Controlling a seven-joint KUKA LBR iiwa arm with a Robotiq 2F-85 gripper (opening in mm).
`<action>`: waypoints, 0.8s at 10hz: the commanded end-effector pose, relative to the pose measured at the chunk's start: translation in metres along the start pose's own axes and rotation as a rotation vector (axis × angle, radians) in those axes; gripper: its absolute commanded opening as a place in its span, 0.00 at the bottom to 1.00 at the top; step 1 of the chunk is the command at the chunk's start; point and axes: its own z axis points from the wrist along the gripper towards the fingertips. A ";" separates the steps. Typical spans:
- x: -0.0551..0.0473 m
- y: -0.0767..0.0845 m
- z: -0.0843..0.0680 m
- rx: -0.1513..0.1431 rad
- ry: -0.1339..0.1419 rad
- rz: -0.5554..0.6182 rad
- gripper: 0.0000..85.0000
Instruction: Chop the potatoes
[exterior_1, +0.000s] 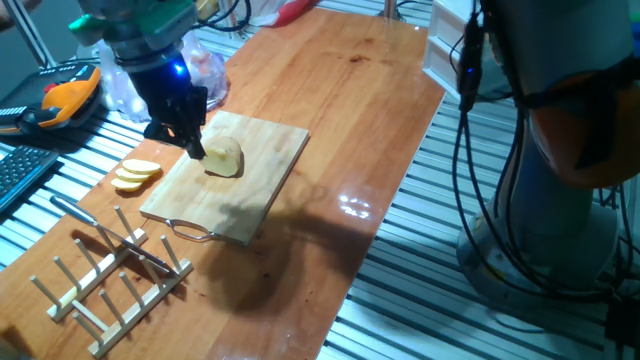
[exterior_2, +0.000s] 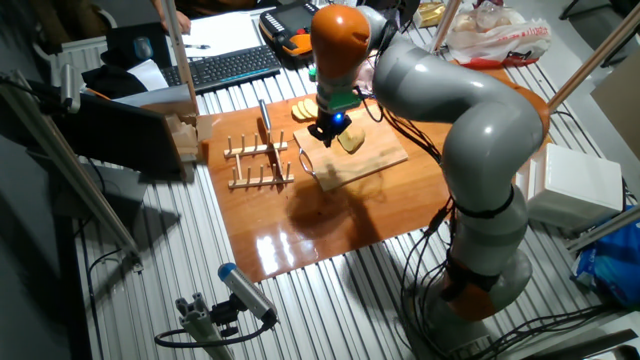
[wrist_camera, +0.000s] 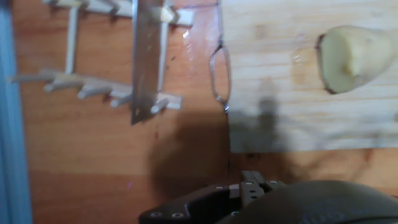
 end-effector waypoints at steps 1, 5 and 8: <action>0.000 0.000 -0.001 -0.005 -0.067 -0.013 0.00; -0.014 0.038 -0.001 -0.006 -0.049 0.043 0.00; -0.044 0.116 0.010 0.023 -0.070 0.083 0.00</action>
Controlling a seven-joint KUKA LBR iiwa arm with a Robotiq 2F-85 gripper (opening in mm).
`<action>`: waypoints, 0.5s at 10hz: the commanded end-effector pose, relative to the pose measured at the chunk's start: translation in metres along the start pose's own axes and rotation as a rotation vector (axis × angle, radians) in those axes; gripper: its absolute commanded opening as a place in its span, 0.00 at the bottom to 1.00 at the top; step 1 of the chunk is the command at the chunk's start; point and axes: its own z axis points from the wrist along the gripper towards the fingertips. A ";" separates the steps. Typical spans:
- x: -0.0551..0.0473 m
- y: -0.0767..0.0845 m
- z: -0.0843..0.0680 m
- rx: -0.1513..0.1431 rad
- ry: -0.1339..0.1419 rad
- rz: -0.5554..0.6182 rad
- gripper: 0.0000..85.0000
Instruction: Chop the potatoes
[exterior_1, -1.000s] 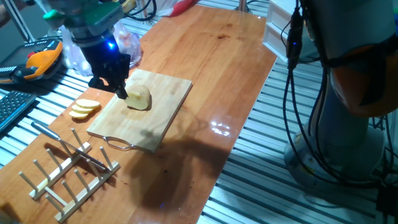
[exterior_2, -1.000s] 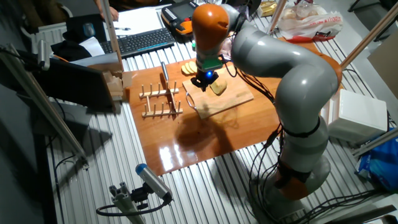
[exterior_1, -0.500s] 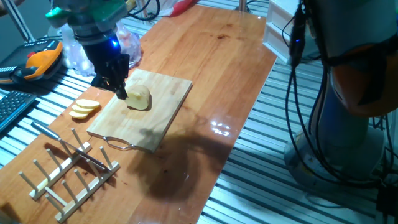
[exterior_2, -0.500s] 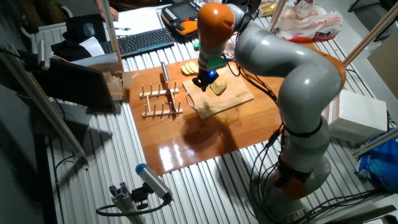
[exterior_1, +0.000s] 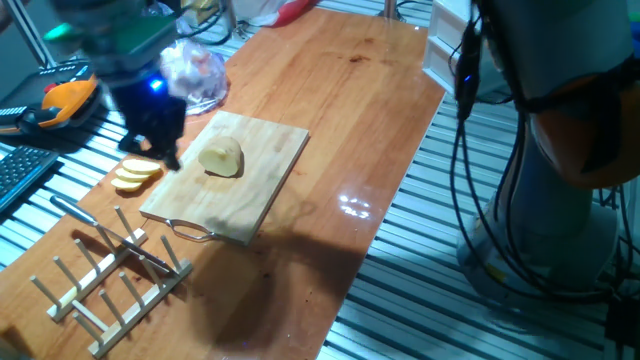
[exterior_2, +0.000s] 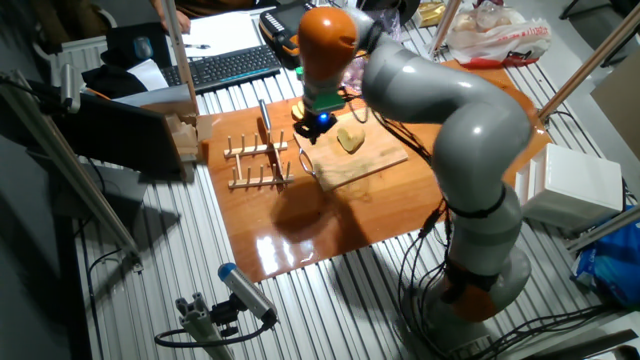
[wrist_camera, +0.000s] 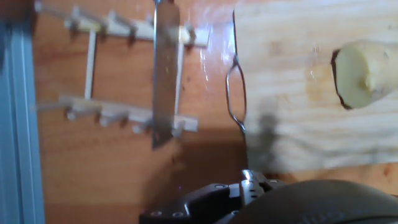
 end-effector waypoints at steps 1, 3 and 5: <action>-0.009 0.082 0.006 0.007 0.000 -0.009 0.00; -0.026 0.090 0.018 -0.002 0.010 0.002 0.00; -0.038 0.098 0.024 0.022 0.001 0.013 0.00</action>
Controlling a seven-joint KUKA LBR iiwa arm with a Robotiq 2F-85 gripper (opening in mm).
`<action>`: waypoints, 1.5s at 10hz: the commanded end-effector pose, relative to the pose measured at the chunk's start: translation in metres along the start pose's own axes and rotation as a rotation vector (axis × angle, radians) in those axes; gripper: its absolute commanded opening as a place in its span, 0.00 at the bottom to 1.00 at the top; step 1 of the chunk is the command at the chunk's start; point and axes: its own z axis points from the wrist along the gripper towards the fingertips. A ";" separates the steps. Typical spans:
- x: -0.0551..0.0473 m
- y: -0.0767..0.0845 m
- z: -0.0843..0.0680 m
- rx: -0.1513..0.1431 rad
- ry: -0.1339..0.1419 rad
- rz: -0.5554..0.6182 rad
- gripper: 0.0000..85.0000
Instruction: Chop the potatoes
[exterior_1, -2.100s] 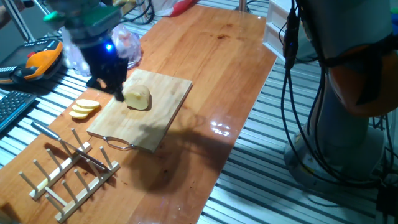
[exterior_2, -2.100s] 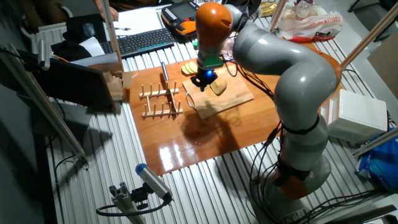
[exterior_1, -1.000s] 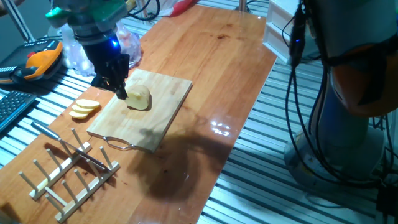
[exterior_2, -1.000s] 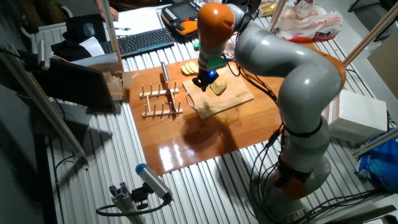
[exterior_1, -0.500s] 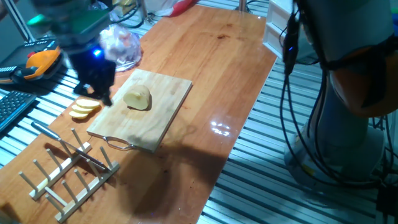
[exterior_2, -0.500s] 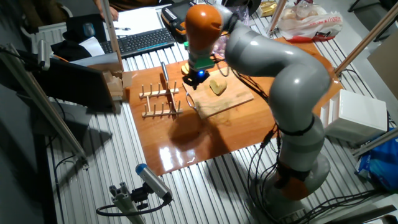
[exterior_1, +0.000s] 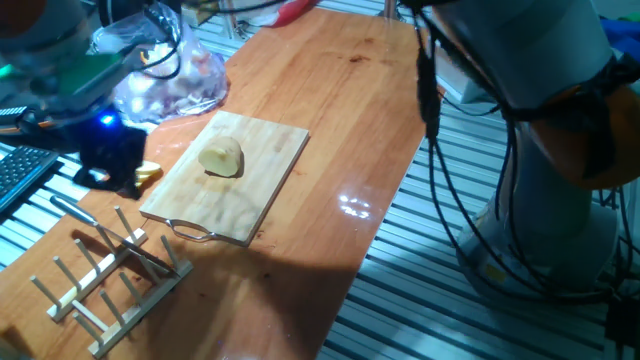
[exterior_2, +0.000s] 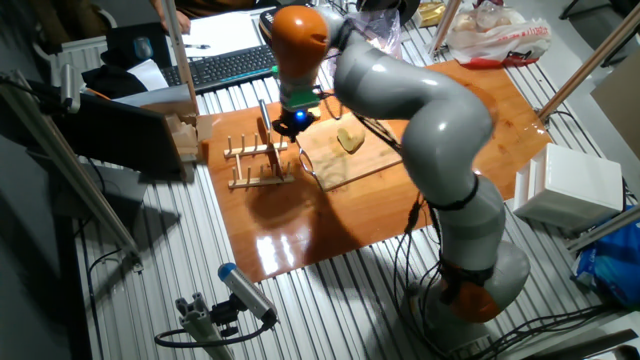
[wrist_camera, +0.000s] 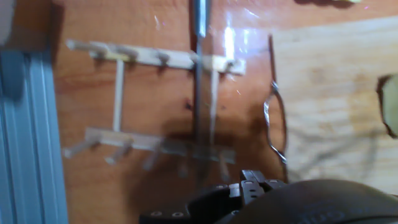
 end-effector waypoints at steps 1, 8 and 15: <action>-0.001 0.048 0.003 0.004 -0.001 0.006 0.00; -0.033 0.044 0.051 0.071 -0.075 0.009 0.40; -0.051 0.028 0.082 0.100 -0.155 0.010 0.40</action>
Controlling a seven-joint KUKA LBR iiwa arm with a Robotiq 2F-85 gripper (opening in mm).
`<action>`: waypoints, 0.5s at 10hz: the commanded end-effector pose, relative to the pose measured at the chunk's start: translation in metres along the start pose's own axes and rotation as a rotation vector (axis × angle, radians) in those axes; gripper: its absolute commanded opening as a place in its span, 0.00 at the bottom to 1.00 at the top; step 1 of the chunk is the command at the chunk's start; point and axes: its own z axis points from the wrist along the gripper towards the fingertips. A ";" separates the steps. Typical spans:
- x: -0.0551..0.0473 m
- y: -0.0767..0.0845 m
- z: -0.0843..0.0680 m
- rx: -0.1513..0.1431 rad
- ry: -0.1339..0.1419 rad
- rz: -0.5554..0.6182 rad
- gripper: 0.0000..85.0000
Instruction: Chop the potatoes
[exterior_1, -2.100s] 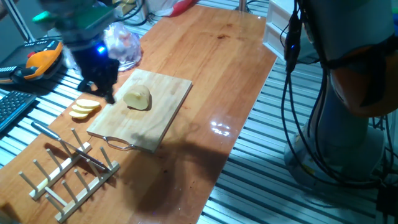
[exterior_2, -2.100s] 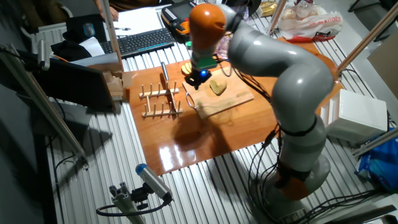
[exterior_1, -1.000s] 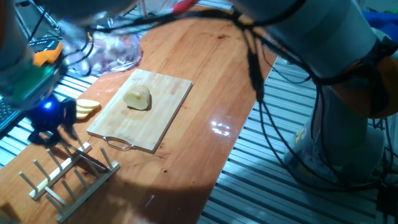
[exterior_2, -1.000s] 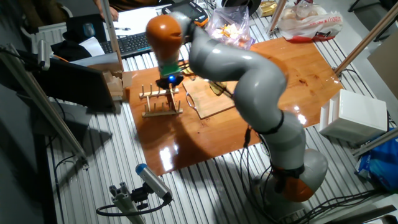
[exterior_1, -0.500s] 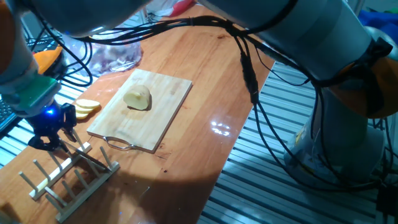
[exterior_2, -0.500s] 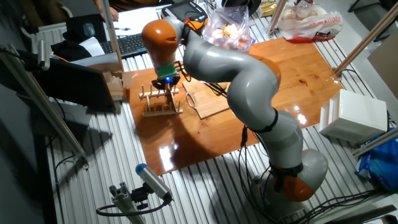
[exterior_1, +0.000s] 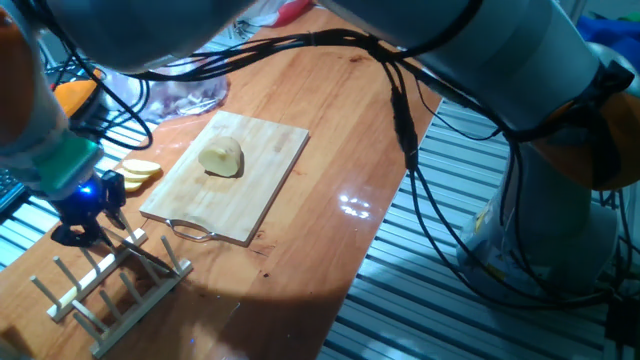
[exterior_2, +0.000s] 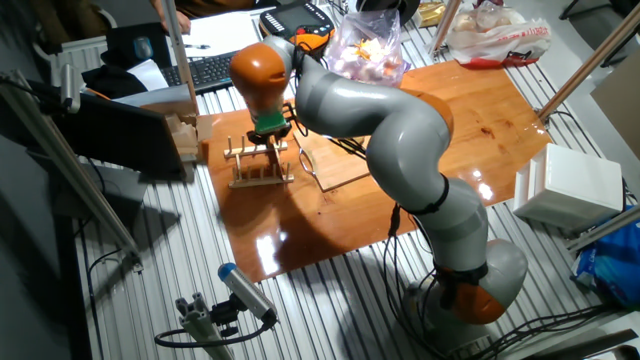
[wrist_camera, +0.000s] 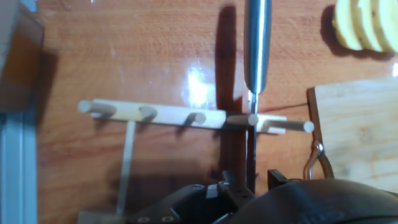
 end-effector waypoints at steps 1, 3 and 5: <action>-0.001 -0.001 0.005 -0.002 0.003 0.000 0.40; -0.002 -0.006 0.016 -0.011 0.010 -0.009 0.40; -0.001 -0.008 0.020 -0.020 0.021 -0.013 0.40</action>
